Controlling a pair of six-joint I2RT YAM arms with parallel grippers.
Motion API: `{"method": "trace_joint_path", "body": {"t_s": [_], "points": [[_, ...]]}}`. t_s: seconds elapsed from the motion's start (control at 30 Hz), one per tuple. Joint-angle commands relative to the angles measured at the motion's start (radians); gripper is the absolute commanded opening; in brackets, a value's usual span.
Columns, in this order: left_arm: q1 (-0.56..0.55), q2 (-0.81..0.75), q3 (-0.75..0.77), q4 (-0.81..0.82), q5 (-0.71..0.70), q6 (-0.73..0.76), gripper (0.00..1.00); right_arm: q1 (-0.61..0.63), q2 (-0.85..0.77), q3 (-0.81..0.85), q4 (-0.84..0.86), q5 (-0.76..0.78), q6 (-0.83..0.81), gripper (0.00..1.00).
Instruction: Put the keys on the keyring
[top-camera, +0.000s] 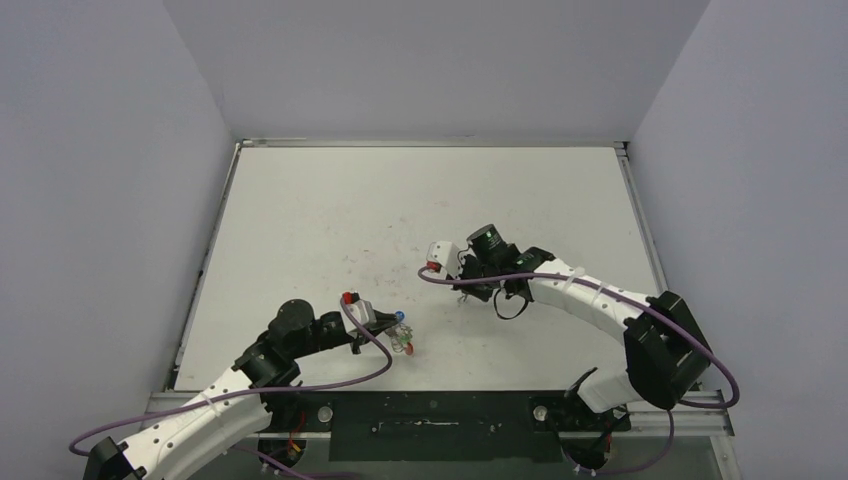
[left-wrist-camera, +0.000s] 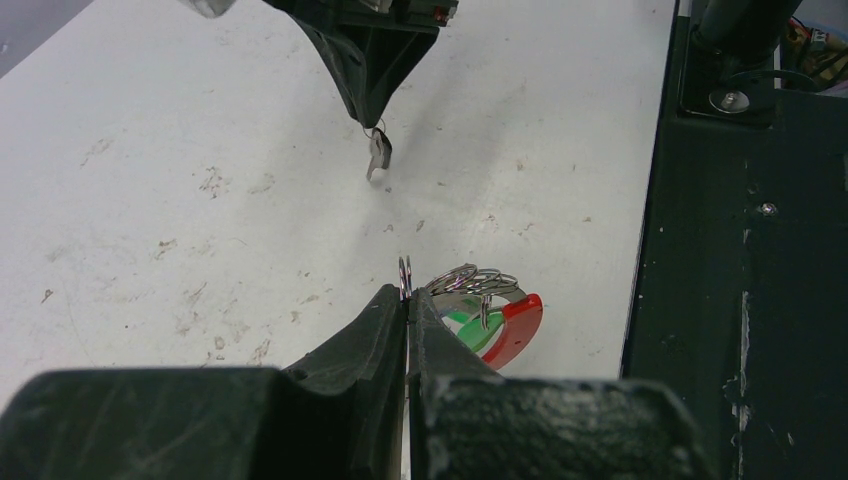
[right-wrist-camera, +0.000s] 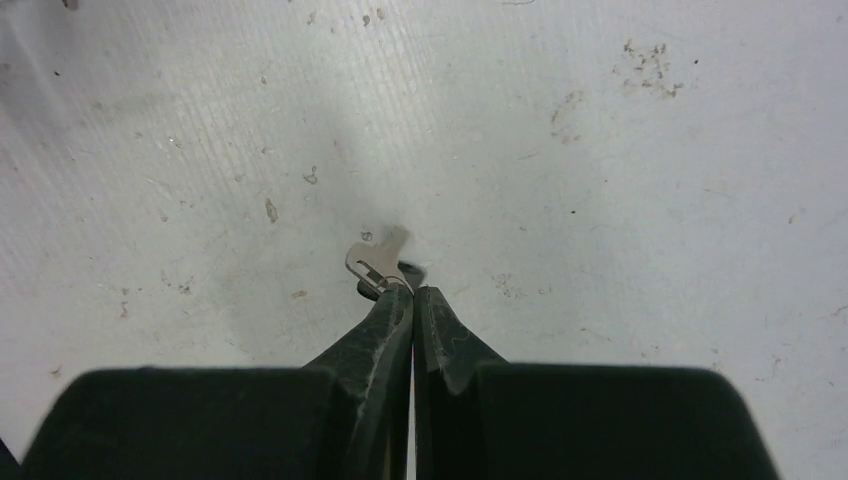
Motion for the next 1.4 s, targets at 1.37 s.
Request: {"method": "trace_joint_path", "body": {"t_s": [1.37], "points": [[-0.002,0.136,0.106,0.071,0.050,-0.016,0.00,0.218,-0.200,0.033,0.266,-0.352,0.182,0.00]]}}
